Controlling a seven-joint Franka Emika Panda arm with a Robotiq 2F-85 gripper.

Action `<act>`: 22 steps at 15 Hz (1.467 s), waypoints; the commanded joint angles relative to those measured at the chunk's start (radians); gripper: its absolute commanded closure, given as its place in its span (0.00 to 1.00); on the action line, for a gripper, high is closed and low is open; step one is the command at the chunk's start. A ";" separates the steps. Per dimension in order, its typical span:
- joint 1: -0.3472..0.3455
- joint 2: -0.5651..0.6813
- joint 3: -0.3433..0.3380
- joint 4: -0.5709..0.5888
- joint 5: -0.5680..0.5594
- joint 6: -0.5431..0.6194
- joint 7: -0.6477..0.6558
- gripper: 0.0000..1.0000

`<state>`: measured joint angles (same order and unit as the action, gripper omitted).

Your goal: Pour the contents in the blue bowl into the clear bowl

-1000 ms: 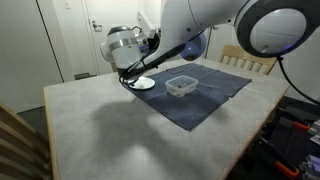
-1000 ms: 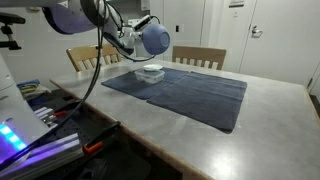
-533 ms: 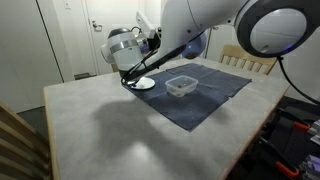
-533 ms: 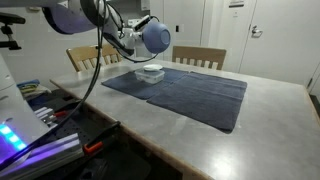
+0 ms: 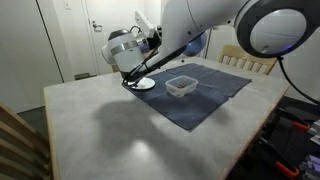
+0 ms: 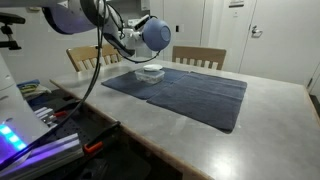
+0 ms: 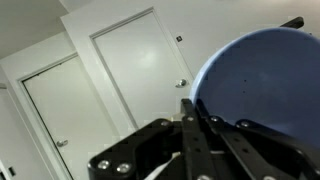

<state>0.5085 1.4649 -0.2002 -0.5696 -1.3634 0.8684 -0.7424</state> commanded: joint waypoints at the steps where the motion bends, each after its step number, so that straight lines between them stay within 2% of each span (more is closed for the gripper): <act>1: 0.010 0.000 -0.010 -0.005 -0.029 -0.017 -0.053 0.99; 6: 0.016 -0.018 -0.004 -0.035 -0.032 -0.018 -0.046 0.99; 7: 0.017 0.000 -0.011 -0.006 -0.034 -0.020 -0.062 0.99; 15: 0.012 0.000 -0.007 0.002 -0.033 -0.013 -0.105 0.99; 22: -0.015 0.000 0.025 0.055 0.004 0.024 -0.159 0.99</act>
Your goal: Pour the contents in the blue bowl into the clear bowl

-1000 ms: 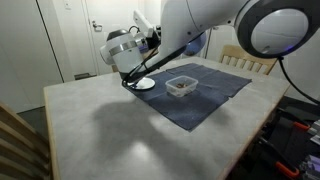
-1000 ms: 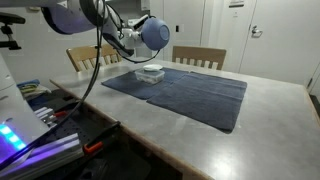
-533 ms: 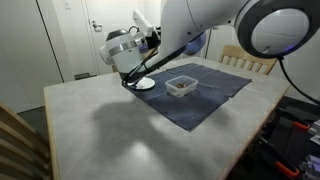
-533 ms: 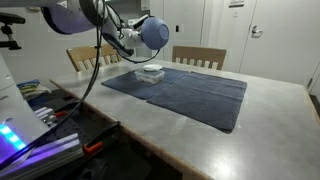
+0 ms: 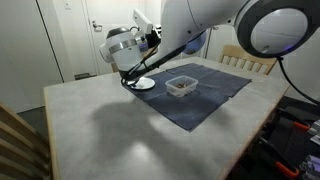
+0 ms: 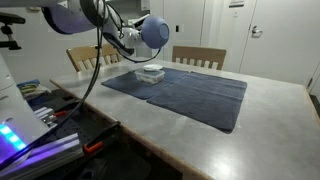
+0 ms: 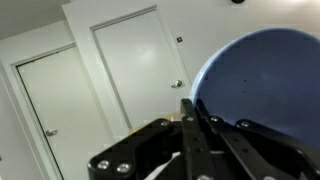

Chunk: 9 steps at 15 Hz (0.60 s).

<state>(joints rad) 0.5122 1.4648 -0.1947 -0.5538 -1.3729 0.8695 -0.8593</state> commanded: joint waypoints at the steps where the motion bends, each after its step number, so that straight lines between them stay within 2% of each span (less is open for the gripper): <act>1: -0.018 0.000 0.022 0.041 0.018 0.018 -0.043 0.99; 6: -0.044 0.000 0.085 0.088 0.075 0.062 -0.046 0.99; 7: -0.048 -0.031 0.098 0.047 0.108 0.087 -0.019 0.99; 8: -0.054 -0.031 0.106 0.054 0.130 0.103 -0.017 0.99; 9: -0.067 0.002 0.119 0.119 0.133 0.112 -0.044 0.99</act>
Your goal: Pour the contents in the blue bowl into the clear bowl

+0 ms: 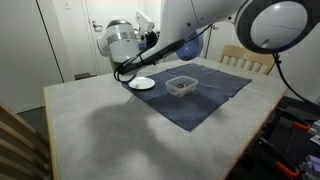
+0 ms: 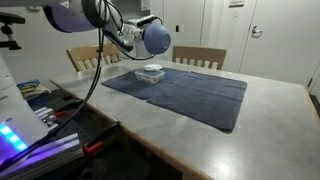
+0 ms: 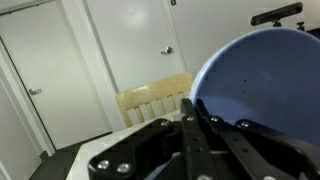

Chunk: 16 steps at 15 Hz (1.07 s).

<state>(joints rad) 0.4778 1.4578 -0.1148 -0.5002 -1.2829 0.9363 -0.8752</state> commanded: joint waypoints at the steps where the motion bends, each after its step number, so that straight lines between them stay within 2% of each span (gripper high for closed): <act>1: -0.036 -0.028 0.038 0.012 0.085 0.069 0.001 0.99; 8: -0.066 -0.033 0.027 0.051 0.231 0.113 0.015 0.99; 16: 0.013 -0.009 -0.072 0.008 0.174 -0.043 0.024 0.99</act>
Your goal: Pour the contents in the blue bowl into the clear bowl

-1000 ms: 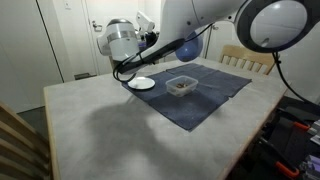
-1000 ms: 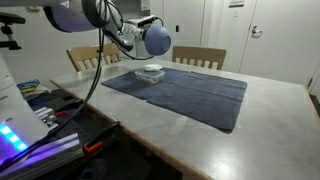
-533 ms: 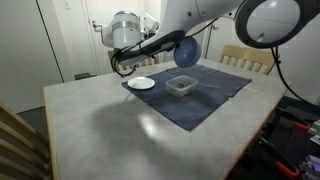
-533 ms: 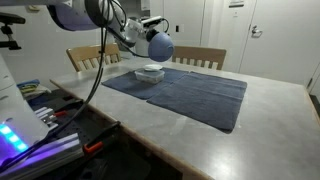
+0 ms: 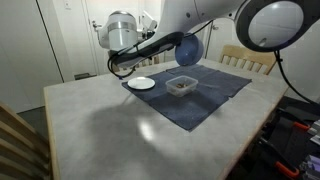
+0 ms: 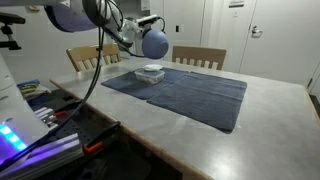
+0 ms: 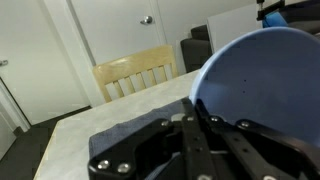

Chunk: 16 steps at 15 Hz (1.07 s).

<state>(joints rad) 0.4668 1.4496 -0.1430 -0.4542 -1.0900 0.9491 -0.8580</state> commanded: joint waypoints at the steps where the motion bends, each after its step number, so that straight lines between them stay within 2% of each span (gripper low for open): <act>1: 0.031 0.002 -0.056 -0.048 -0.031 -0.079 0.007 0.99; 12: 0.041 0.006 -0.079 -0.165 -0.213 -0.246 -0.017 0.99; 16: 0.043 0.025 -0.093 -0.148 -0.276 -0.264 -0.068 0.99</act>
<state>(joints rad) 0.5005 1.4743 -0.2122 -0.5847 -1.3233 0.7024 -0.8733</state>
